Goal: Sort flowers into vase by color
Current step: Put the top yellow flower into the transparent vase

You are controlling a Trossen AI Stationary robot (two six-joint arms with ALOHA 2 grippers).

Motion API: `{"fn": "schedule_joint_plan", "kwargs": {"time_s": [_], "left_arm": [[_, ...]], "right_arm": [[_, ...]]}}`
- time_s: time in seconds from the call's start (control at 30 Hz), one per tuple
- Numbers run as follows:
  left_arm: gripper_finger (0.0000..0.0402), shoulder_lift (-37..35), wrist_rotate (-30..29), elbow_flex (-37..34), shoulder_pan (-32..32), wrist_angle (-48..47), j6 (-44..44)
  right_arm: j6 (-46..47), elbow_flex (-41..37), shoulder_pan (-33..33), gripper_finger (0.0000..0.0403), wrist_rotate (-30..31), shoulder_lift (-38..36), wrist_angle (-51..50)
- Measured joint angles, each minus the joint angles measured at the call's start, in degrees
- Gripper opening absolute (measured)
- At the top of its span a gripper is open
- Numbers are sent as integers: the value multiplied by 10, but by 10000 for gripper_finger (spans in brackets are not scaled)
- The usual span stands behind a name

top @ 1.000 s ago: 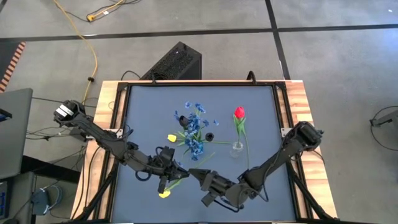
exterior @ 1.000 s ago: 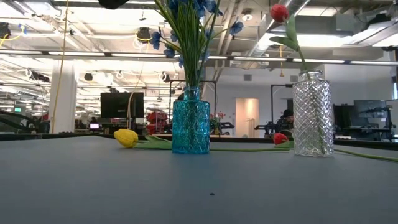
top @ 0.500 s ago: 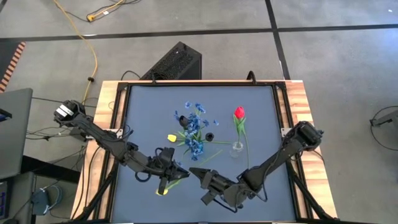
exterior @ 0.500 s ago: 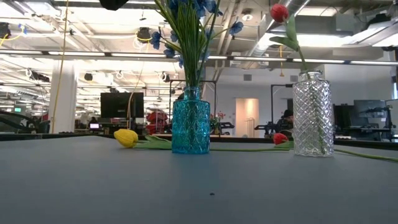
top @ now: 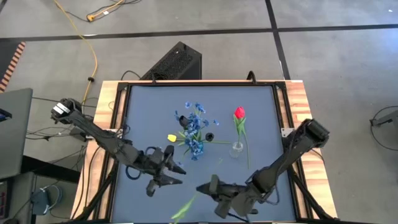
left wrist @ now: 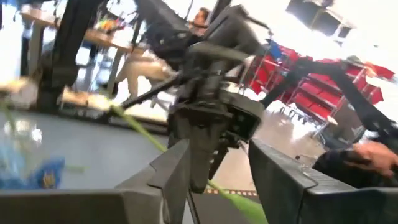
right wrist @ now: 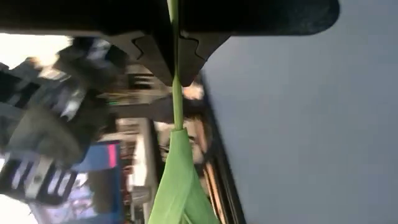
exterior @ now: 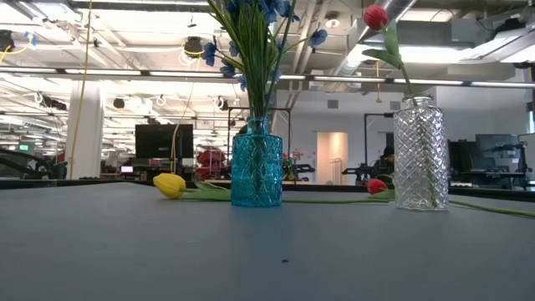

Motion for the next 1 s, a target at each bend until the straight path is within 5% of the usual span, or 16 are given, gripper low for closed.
{"fn": "schedule_joint_plan", "kwargs": {"time_s": [0.17,0.33,0.67,0.83,1.0], "left_arm": [[164,-44,-9,0,-19,-20,63],[164,-82,-55,0,-38,-87,152],[165,-117,-102,0,-44,-189,235],[165,-99,-114,0,-44,-193,248],[165,-88,-117,0,-39,-191,260]], "right_arm": [[262,-6,10,27,-65,-73,-134],[358,-102,23,27,-76,-162,-109],[345,-436,19,27,-76,-337,387],[302,-564,-11,27,-82,-349,659],[317,-621,-60,27,-156,-340,804]]}}
